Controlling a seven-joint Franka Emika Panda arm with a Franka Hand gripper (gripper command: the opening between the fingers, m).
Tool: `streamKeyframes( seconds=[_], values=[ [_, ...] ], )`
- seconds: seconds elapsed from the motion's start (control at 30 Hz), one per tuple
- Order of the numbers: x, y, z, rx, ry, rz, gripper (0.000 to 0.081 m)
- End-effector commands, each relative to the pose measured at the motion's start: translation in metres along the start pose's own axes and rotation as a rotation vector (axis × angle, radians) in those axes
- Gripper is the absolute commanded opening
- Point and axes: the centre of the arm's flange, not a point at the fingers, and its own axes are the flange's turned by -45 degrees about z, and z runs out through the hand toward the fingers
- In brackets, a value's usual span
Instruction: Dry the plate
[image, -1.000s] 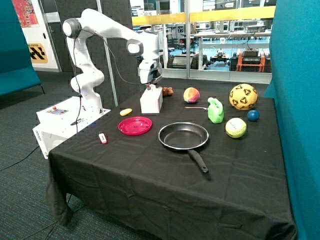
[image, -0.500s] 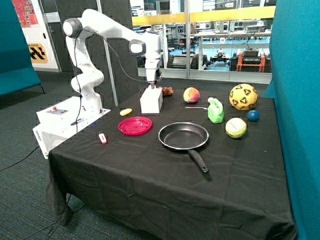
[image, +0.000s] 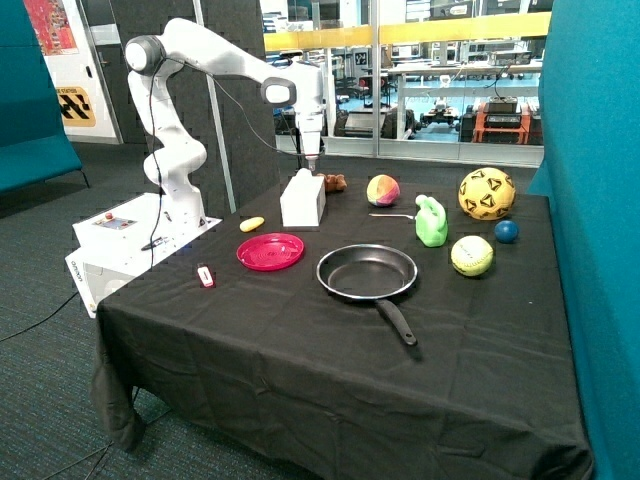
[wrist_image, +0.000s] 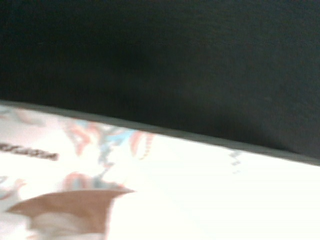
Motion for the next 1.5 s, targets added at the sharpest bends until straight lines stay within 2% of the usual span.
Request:
streamKeyframes(
  seconds=[0.0,0.07,0.3,0.4,0.47,0.57,0.6,0.67,0.73,0.77,0.87,1.0,1.2,1.47],
  values=[
    [0.011,-0.044,-0.008,0.0064,0.0008,-0.133,0.0324],
    [0.013,-0.059,-0.009,0.0064,0.001,-0.194,0.0336],
    [0.014,-0.086,-0.006,0.0063,0.0011,-0.248,0.0336],
    [0.011,-0.1,-0.001,0.0063,0.0013,-0.291,0.0391],
    [0.01,-0.105,0.002,0.0063,0.0013,-0.302,0.039],
    [0.009,-0.111,0.008,0.0063,0.0014,-0.324,0.0309],
    [0.009,-0.113,0.01,0.0063,0.0014,-0.332,0.0355],
    [0.009,-0.115,0.014,0.0063,0.0014,-0.34,0.0394],
    [0.009,-0.116,0.018,0.0063,0.0014,-0.343,0.0402],
    [0.009,-0.117,0.021,0.0063,0.0015,-0.348,0.0365],
    [0.009,-0.115,0.03,0.0063,0.0014,-0.339,0.0435],
    [0.01,-0.112,0.034,0.0063,0.0014,-0.329,0.0487],
    [0.01,-0.101,0.046,0.0063,0.0013,-0.297,0.0427],
    [-0.001,-0.097,0.063,0.0063,0.0012,-0.275,0.042]
  ],
)
